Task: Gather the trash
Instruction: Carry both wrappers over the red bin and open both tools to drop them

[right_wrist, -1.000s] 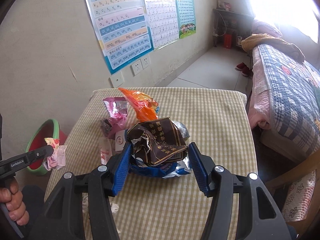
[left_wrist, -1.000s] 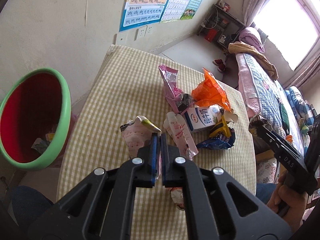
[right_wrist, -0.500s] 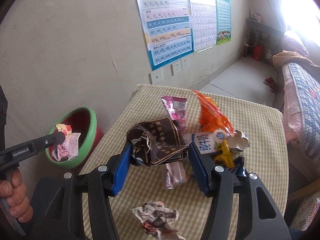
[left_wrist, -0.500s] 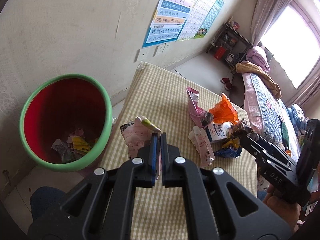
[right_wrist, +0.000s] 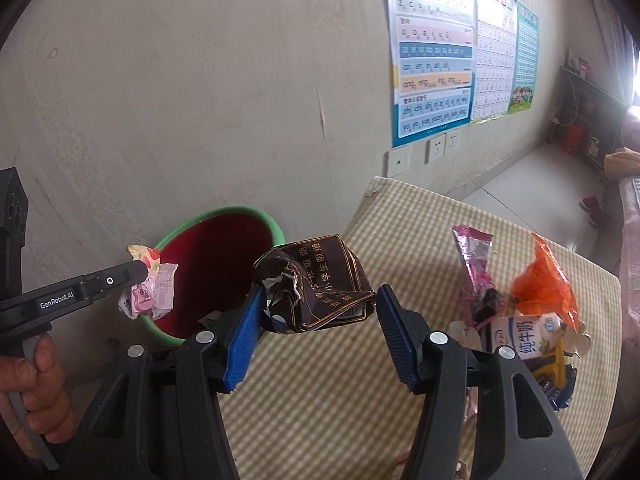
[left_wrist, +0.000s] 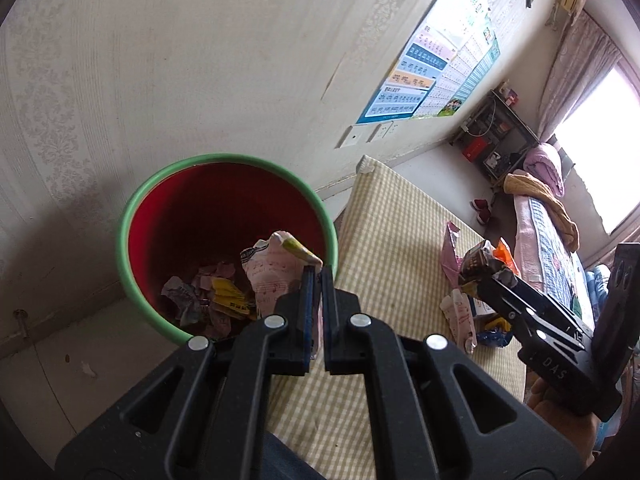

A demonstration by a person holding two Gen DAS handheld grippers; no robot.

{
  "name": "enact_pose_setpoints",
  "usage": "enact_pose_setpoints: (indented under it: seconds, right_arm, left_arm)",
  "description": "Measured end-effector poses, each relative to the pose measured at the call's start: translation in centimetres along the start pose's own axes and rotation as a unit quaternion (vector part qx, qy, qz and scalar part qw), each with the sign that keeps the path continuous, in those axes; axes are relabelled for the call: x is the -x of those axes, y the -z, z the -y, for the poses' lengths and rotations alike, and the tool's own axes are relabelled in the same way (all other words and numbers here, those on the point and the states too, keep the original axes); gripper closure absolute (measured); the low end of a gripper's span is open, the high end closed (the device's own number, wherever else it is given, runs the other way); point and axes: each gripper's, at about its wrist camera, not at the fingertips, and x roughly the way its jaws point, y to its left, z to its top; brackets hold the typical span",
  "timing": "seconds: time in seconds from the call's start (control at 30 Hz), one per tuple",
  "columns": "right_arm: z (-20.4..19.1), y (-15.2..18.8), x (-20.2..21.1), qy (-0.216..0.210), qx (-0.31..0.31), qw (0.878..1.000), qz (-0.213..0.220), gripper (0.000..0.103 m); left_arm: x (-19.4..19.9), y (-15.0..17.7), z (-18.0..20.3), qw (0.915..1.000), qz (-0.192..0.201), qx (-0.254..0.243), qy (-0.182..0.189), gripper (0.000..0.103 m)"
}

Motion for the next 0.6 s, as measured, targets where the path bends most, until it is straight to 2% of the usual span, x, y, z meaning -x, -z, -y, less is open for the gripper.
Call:
enact_pose_setpoints:
  seconds: [0.3, 0.6]
  right_arm:
    - [-4.7, -2.0, -3.1, -0.034, 0.034, 0.999, -0.011, 0.047]
    - [-7.7, -2.7, -7.3, -0.054, 0.055, 0.996, -0.036, 0.047]
  left_arm:
    - [0.3, -1.6, -3.9, 0.9996, 0.013, 0.026, 0.004, 0.100]
    - [-1.2, -2.4, -6.3, 0.9990, 0.007, 0.044, 0.005, 0.100]
